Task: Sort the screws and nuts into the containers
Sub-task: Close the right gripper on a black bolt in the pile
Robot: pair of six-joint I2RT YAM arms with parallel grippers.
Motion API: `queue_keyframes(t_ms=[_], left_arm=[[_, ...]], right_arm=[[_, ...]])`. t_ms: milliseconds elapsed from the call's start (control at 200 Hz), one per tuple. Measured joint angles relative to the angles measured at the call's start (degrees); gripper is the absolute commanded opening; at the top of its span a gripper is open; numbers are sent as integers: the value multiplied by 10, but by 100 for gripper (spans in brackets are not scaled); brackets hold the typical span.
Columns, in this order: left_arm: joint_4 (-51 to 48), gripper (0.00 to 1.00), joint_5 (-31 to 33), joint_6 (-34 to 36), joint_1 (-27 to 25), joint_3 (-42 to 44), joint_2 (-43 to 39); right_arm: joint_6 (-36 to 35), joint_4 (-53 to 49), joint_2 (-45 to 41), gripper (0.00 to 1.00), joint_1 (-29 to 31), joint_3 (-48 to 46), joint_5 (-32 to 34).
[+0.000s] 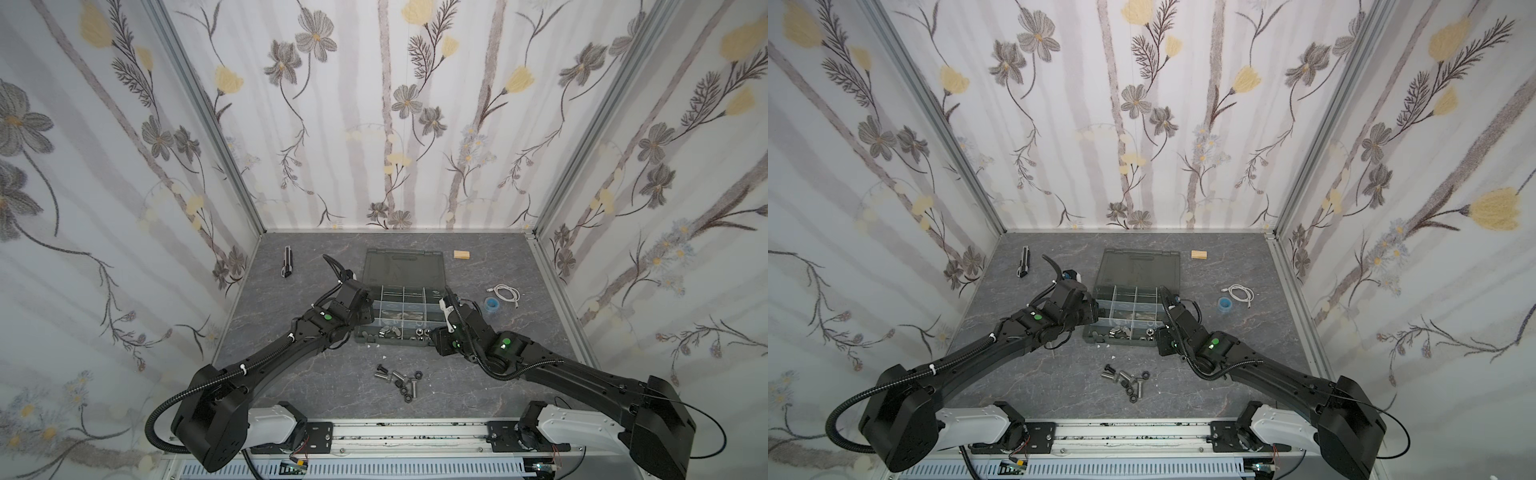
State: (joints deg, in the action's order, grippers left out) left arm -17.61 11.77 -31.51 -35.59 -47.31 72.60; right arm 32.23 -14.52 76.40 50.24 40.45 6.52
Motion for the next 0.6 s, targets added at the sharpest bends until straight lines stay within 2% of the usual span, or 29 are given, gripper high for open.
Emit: queue_keyframes(t_ms=[210, 600], left_arm=[[2, 65, 7, -5, 2, 27, -38], [2, 65, 7, -22, 6, 55, -61]], right_arm=[[-13, 5, 76, 44, 50, 49, -7], [-41, 13, 241, 43, 133, 142, -36]])
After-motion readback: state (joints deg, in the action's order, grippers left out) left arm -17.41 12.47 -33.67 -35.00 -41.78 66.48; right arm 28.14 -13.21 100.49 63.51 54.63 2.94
